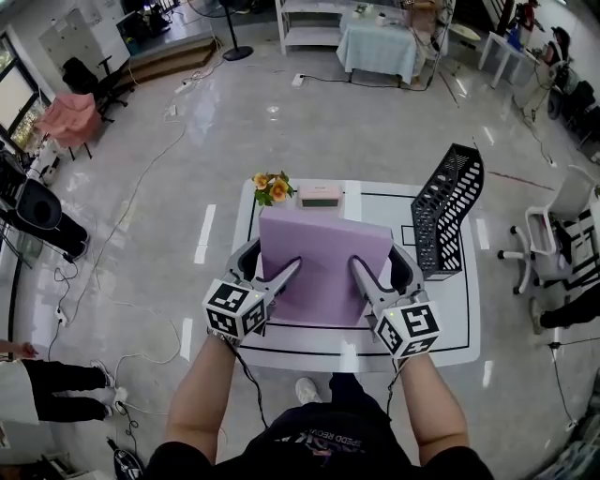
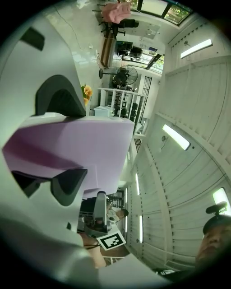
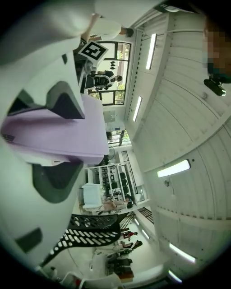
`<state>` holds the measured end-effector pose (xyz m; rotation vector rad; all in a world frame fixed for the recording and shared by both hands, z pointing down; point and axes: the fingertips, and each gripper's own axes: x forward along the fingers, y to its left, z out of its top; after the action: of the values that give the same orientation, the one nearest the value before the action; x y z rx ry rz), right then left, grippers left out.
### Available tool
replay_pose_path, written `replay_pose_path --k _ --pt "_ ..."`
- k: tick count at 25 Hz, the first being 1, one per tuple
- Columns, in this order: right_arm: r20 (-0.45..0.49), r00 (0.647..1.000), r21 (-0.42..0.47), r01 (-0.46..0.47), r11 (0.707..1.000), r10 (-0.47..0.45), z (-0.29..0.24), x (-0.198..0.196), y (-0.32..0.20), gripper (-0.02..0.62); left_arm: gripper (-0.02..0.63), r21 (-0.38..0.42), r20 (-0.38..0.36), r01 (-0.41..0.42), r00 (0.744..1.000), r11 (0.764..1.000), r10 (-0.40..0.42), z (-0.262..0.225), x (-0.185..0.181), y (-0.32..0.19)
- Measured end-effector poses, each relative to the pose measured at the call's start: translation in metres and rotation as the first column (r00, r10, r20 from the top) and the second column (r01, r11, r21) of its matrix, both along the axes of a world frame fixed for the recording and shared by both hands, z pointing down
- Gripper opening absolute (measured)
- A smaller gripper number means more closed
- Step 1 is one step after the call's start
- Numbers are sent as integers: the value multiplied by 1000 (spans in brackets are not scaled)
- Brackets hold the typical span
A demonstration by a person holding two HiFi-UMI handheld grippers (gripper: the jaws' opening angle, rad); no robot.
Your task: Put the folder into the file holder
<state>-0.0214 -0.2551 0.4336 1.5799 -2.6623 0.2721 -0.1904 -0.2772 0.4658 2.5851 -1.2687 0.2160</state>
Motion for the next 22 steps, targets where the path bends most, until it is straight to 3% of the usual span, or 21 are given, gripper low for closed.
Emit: replay_pose_path --k 15,22 --pt "-40 998 109 57 992 -53 -18 -12 78 293 364 54 31 -23 999 998 21 -4 -10 65" --pt "-65 991 96 126 987 -120 -17 -11 104 291 364 114 36 -32 999 993 28 -6 -13 89"
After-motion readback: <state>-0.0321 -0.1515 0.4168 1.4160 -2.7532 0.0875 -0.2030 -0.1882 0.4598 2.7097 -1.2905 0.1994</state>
